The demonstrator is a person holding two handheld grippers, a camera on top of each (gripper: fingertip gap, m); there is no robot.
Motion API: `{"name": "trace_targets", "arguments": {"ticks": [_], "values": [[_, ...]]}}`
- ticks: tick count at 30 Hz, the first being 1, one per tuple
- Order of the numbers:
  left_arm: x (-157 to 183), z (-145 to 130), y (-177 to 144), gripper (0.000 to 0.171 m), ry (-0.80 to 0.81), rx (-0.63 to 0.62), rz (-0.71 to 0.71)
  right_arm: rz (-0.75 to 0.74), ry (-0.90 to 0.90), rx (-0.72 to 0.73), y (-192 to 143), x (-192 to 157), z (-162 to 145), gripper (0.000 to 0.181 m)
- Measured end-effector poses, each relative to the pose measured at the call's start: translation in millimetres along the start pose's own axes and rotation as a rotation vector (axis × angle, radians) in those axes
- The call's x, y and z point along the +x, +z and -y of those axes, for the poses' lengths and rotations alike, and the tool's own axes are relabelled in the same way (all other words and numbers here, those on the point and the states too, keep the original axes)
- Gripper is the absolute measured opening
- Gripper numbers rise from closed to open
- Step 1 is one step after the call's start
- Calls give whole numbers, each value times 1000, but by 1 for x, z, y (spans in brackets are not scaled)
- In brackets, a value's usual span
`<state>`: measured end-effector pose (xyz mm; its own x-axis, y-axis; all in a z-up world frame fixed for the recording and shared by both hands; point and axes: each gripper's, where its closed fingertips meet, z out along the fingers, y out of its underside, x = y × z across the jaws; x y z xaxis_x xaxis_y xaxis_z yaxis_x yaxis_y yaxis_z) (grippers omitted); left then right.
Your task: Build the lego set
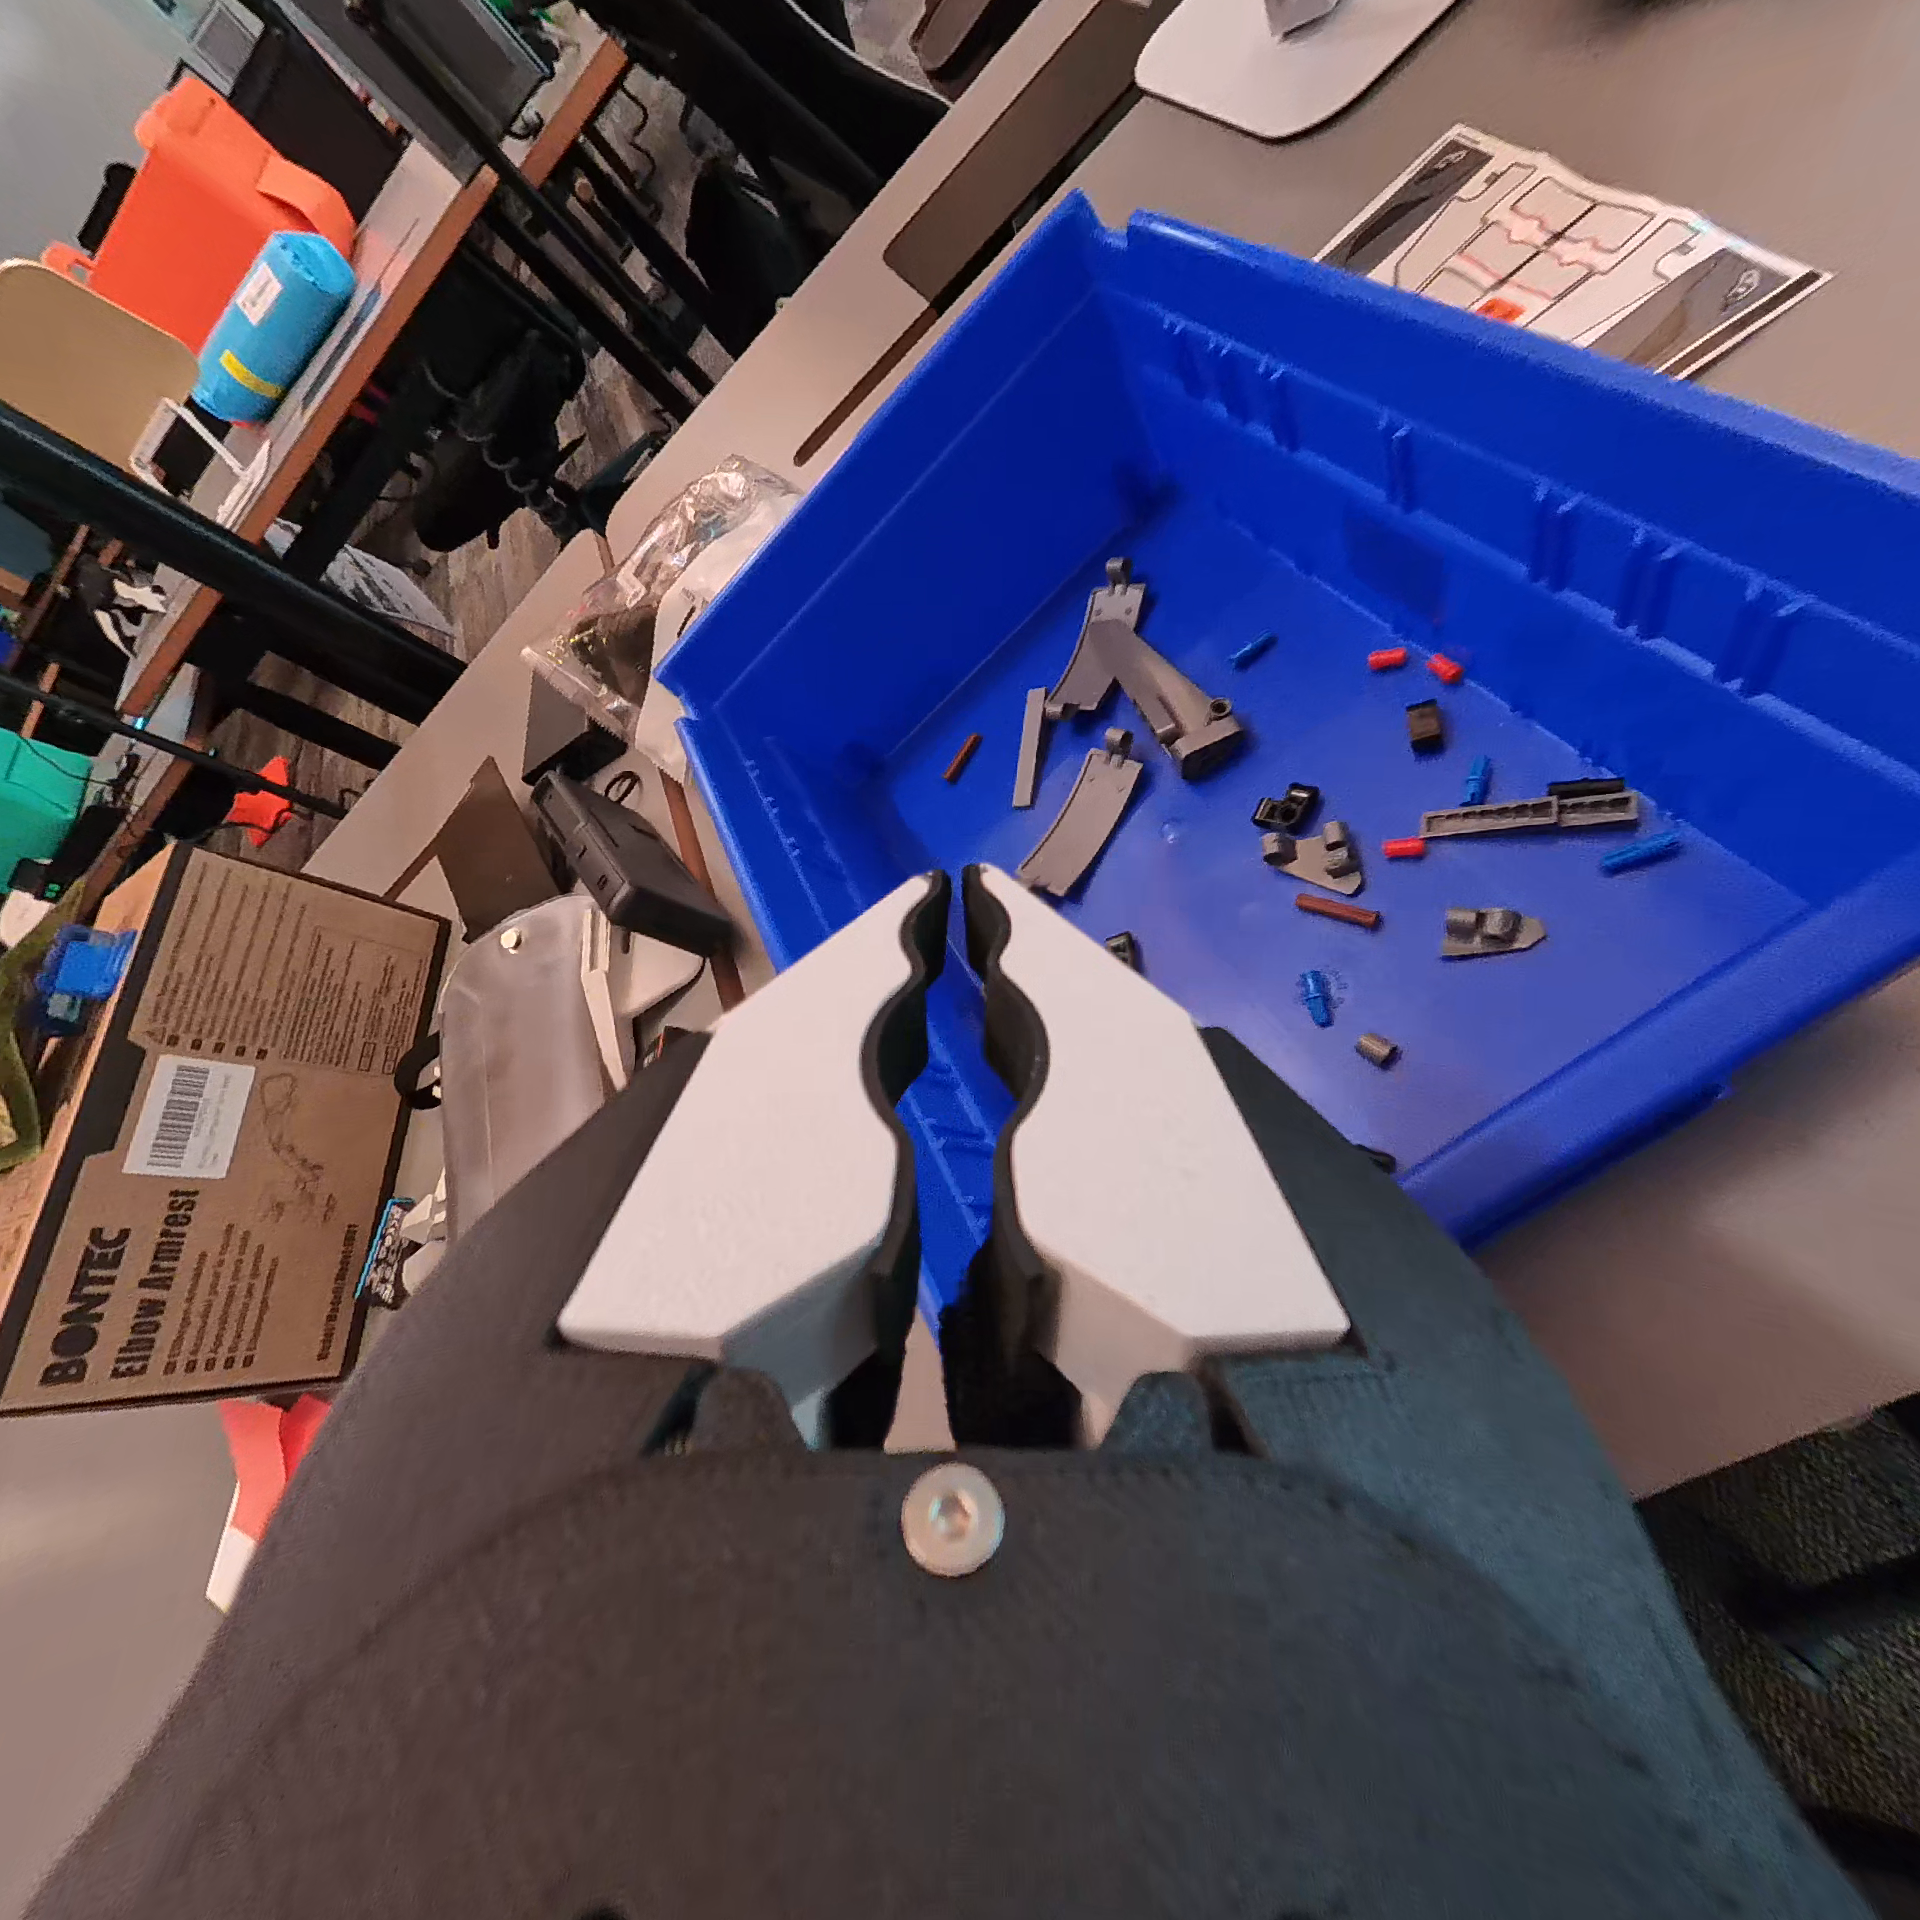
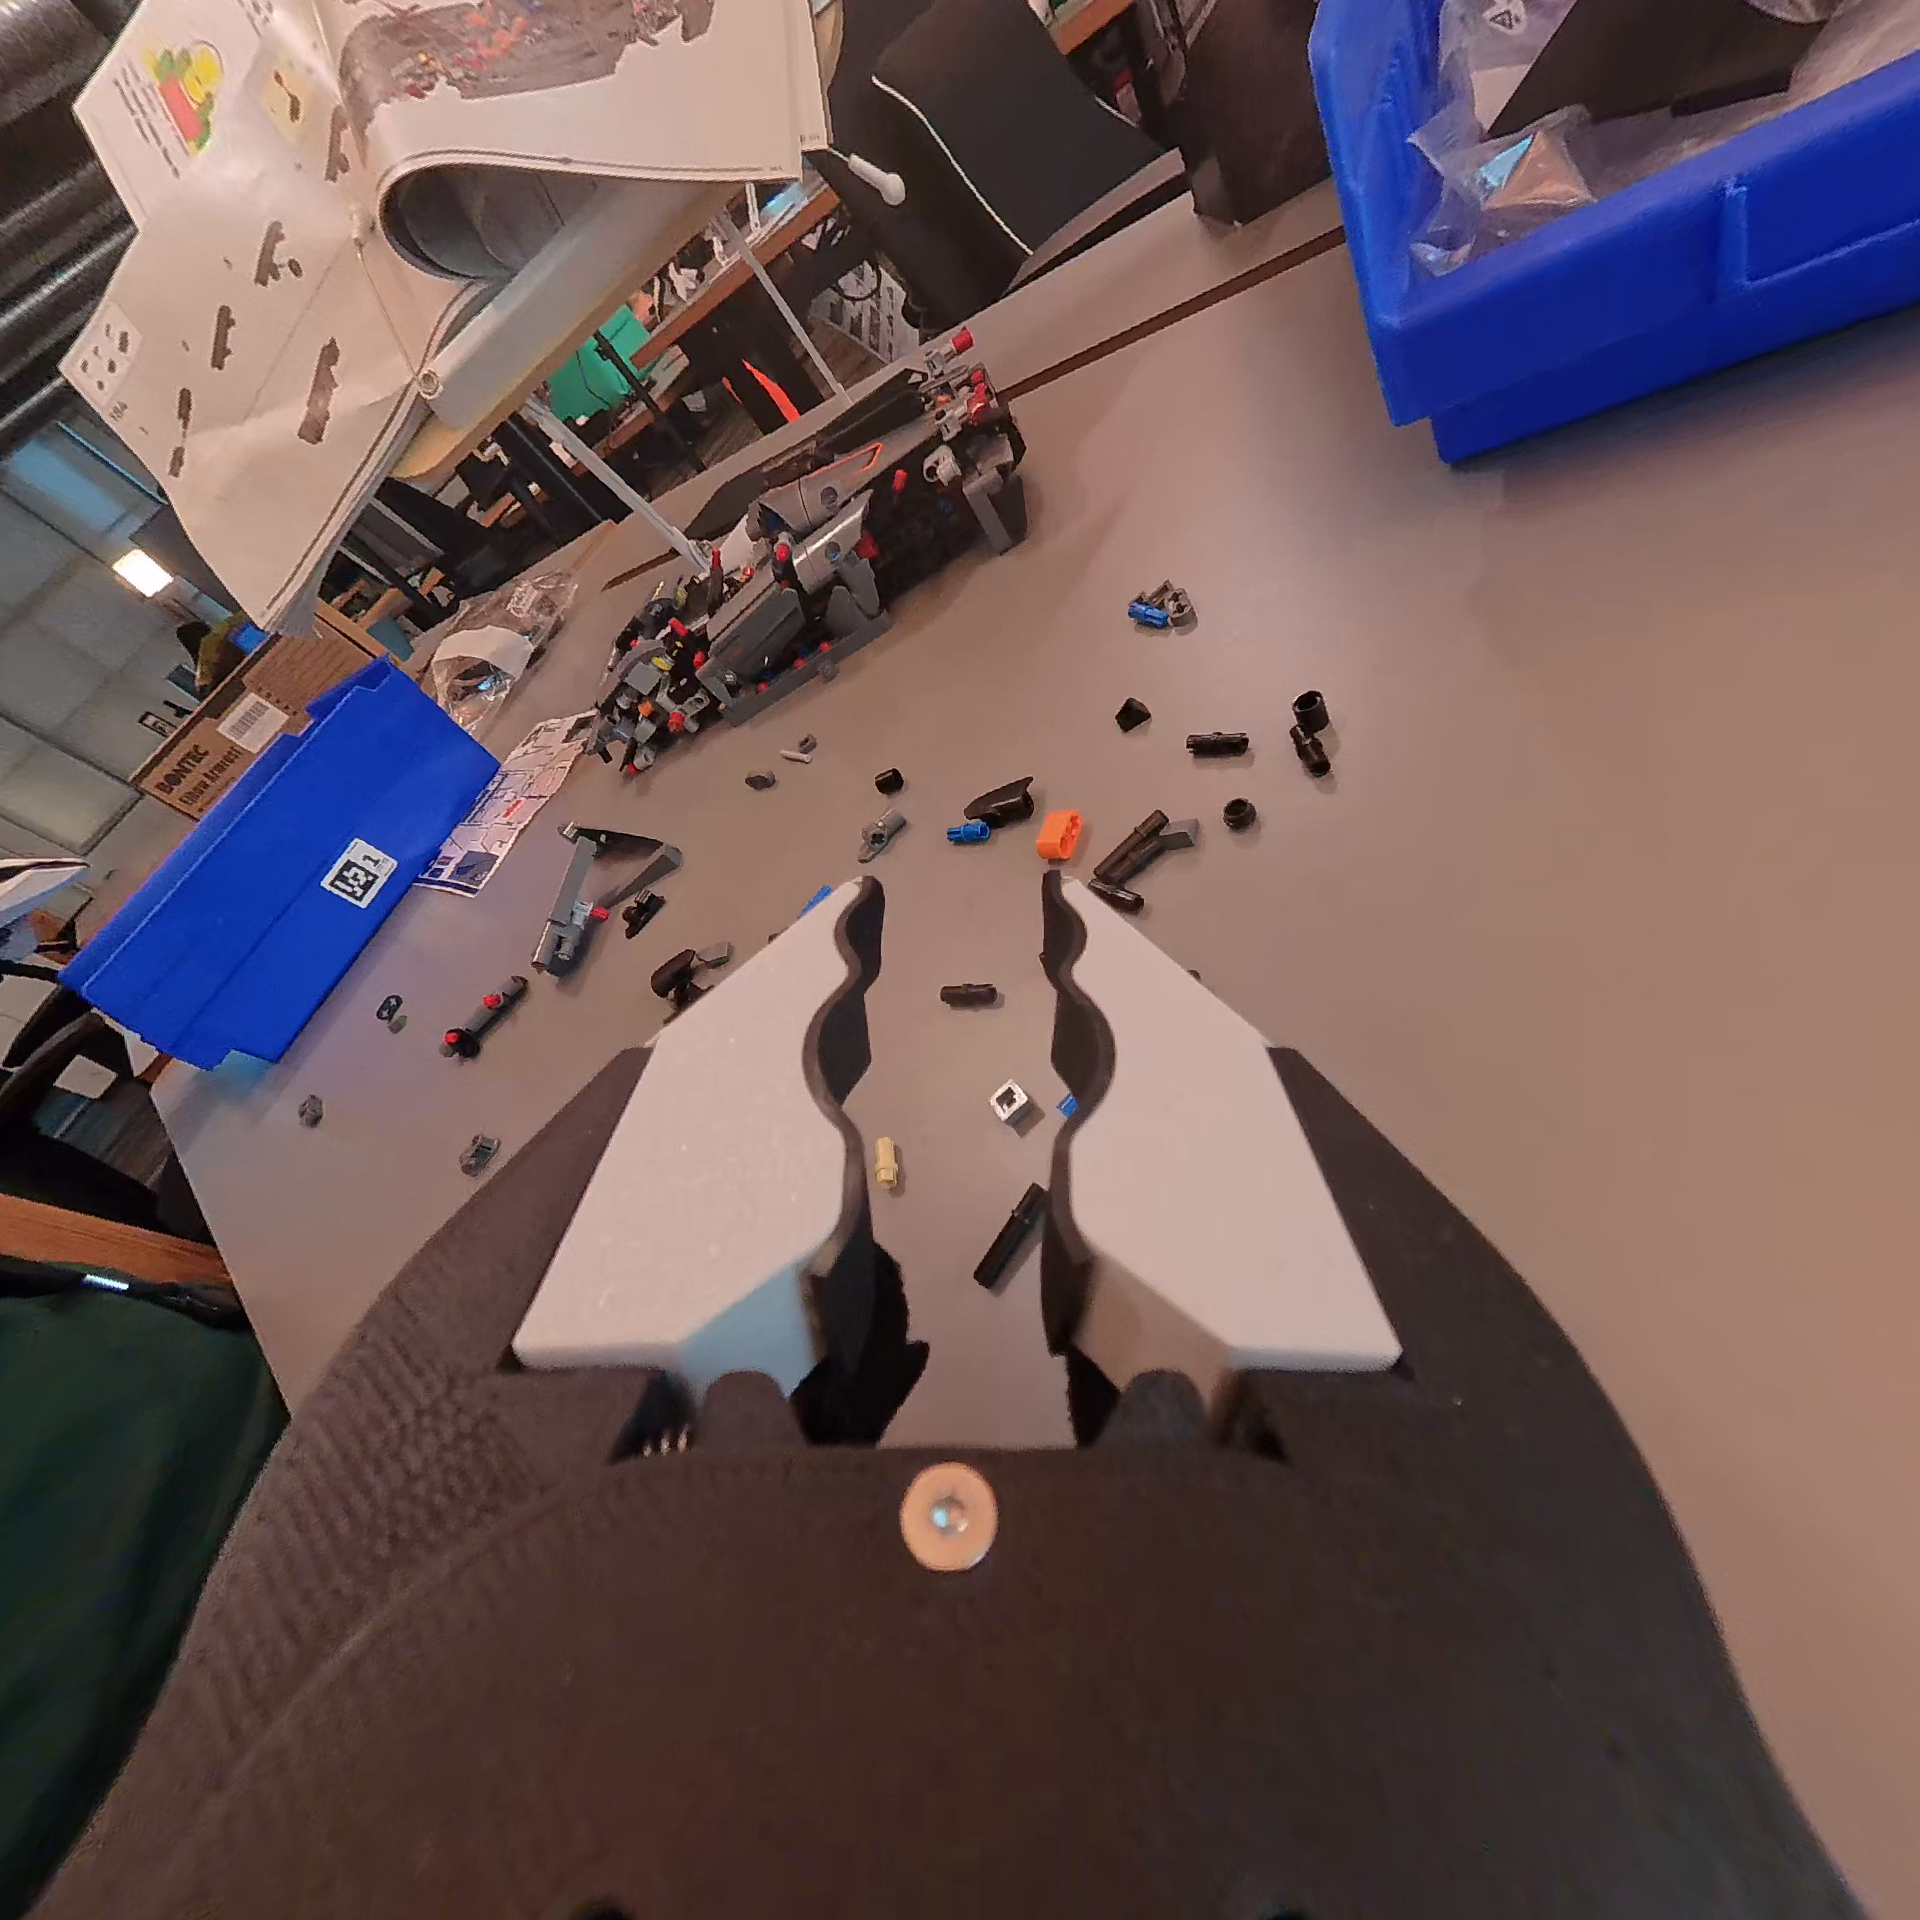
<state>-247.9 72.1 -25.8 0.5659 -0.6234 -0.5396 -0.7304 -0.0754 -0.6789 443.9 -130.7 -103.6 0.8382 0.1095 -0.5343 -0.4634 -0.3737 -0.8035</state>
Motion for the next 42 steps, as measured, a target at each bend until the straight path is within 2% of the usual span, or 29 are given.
{"name": "trace_targets", "arguments": {"ticks": [7,14,18,22,30,37,42], "values": [[9,-2,7,2,15,6,-89,-15,6,-25,3,3,-3,29],[58,11,21,6,46,46,-308,-21,16,-43,5,4,-5,29],[84,9,31,7,74,26,-414,-27,14,-53,6,5,-6,29],[90,3,40,10,94,-9,-420,-31,12,-55,6,5,-6,29],[82,10,53,14,63,-51,-382,-30,11,-59,7,5,-6,29],[81,8,106,32,-33,-212,-299,-19,1,-56,6,2,-6,29],[95,-8,135,36,-93,-360,-344,-7,-5,-44,5,0,-5,29]]}}
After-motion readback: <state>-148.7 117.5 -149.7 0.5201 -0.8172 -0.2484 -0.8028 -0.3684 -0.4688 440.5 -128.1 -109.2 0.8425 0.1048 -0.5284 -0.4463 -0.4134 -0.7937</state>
